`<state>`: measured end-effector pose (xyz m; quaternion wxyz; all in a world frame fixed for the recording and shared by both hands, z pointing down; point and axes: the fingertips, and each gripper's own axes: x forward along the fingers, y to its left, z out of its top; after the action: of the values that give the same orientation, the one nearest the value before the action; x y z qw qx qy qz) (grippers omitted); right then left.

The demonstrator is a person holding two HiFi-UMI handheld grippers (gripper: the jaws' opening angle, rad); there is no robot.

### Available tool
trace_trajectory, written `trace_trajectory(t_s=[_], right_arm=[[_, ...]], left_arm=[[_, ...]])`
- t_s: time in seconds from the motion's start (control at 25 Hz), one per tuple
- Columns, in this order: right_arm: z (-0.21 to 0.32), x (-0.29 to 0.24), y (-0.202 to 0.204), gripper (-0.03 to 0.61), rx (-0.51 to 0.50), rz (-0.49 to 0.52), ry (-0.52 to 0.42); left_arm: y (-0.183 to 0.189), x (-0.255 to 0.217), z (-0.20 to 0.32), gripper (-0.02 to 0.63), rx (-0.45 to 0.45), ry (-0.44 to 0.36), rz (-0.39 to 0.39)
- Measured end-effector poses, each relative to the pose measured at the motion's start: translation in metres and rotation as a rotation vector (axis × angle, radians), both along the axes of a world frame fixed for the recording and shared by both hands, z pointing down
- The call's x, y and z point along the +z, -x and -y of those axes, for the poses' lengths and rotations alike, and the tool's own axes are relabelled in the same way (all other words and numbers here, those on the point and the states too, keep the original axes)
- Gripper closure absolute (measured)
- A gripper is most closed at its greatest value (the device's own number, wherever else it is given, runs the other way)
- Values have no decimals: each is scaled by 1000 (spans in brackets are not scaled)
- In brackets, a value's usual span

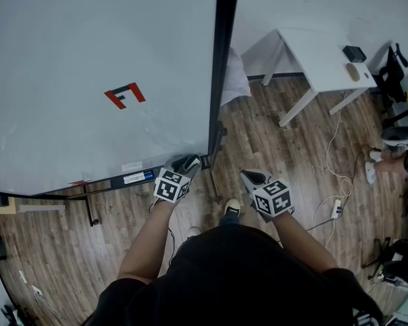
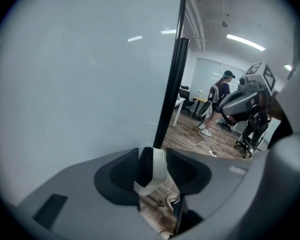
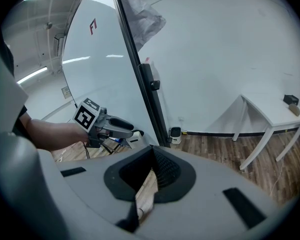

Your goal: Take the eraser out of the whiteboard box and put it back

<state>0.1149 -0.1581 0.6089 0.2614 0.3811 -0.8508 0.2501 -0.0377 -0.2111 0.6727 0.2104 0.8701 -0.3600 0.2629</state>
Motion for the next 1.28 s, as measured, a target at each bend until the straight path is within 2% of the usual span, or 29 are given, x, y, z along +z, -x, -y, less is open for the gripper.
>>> trace_trajectory(t_s=[0.28, 0.76, 1.28], right_arm=[[-2, -9, 8, 583, -21, 6, -16], [-14, -20, 32, 583, -73, 8, -44], [-27, -30, 57, 583, -97, 10, -71]], left_arm=[[6, -16, -6, 443, -17, 0, -35], [34, -43, -31, 443, -26, -48, -14], [66, -57, -59, 443, -68, -79, -24]])
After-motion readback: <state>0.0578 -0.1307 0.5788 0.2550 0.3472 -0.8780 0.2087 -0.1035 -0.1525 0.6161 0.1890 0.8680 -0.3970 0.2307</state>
